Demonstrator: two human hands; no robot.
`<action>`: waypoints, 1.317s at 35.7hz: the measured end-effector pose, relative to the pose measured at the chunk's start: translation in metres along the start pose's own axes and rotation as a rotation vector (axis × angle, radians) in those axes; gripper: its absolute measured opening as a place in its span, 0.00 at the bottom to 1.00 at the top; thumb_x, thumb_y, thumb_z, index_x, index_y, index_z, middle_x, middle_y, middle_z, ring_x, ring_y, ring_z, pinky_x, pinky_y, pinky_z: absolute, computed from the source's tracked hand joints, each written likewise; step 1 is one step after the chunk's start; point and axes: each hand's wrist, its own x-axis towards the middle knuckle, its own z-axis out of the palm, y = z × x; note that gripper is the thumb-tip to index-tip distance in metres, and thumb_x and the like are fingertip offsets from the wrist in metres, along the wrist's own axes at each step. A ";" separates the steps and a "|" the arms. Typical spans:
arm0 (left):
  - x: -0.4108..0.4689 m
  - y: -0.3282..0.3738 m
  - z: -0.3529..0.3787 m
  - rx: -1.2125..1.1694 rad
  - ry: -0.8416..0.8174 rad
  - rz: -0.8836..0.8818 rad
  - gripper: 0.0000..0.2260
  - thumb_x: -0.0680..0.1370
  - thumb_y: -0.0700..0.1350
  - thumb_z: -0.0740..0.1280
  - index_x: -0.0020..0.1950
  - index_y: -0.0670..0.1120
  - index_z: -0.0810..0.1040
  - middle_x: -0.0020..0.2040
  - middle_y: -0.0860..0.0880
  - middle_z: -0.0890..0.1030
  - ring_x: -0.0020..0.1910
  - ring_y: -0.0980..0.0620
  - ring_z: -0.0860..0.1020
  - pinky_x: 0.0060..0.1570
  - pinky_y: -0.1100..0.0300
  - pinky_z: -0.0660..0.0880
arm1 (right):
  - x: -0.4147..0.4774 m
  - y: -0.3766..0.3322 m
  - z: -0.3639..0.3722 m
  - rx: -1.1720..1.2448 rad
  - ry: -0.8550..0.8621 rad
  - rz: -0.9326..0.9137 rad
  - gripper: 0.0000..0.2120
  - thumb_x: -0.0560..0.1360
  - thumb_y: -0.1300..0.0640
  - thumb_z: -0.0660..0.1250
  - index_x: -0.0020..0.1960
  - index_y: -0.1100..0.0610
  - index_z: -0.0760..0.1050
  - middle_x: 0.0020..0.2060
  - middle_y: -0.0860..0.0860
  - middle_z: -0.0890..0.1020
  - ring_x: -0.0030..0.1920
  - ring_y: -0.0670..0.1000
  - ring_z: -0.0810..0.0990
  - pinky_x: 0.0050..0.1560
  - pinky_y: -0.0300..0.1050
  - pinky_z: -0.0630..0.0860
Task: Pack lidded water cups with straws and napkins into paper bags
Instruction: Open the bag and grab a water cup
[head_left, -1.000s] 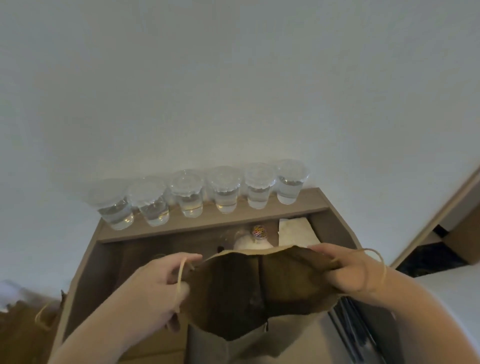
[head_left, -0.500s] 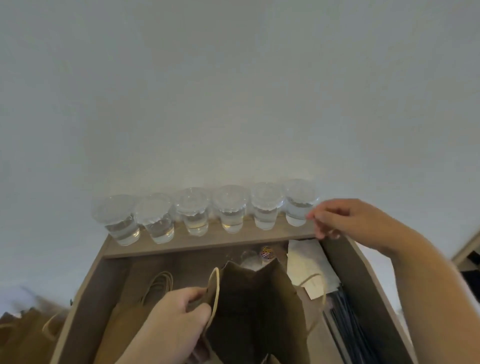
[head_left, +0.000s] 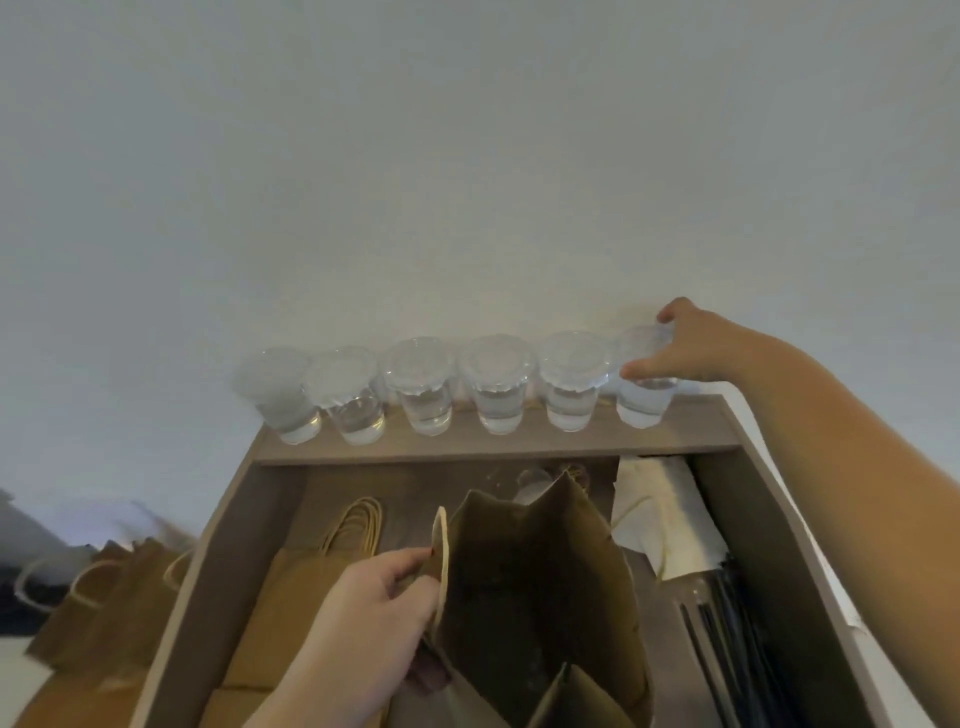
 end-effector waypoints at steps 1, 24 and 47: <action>-0.001 -0.001 0.001 -0.006 -0.002 -0.002 0.12 0.84 0.40 0.63 0.55 0.52 0.86 0.34 0.44 0.87 0.27 0.46 0.84 0.26 0.59 0.78 | -0.001 -0.002 -0.001 -0.009 -0.015 -0.008 0.55 0.63 0.33 0.83 0.79 0.52 0.60 0.70 0.56 0.74 0.59 0.58 0.76 0.56 0.53 0.75; 0.003 -0.021 0.011 -0.062 -0.085 0.092 0.11 0.85 0.44 0.63 0.60 0.54 0.83 0.39 0.46 0.89 0.33 0.45 0.87 0.32 0.58 0.82 | -0.261 -0.125 -0.009 -0.357 -0.239 -0.448 0.42 0.57 0.20 0.69 0.65 0.29 0.57 0.53 0.33 0.70 0.48 0.42 0.75 0.49 0.45 0.78; 0.008 -0.052 -0.007 0.038 -0.154 0.126 0.12 0.77 0.54 0.65 0.60 0.62 0.79 0.49 0.53 0.87 0.44 0.50 0.87 0.48 0.50 0.86 | -0.203 -0.128 0.188 -1.029 -0.681 -0.412 0.39 0.79 0.38 0.73 0.83 0.52 0.64 0.74 0.57 0.74 0.74 0.62 0.73 0.77 0.62 0.68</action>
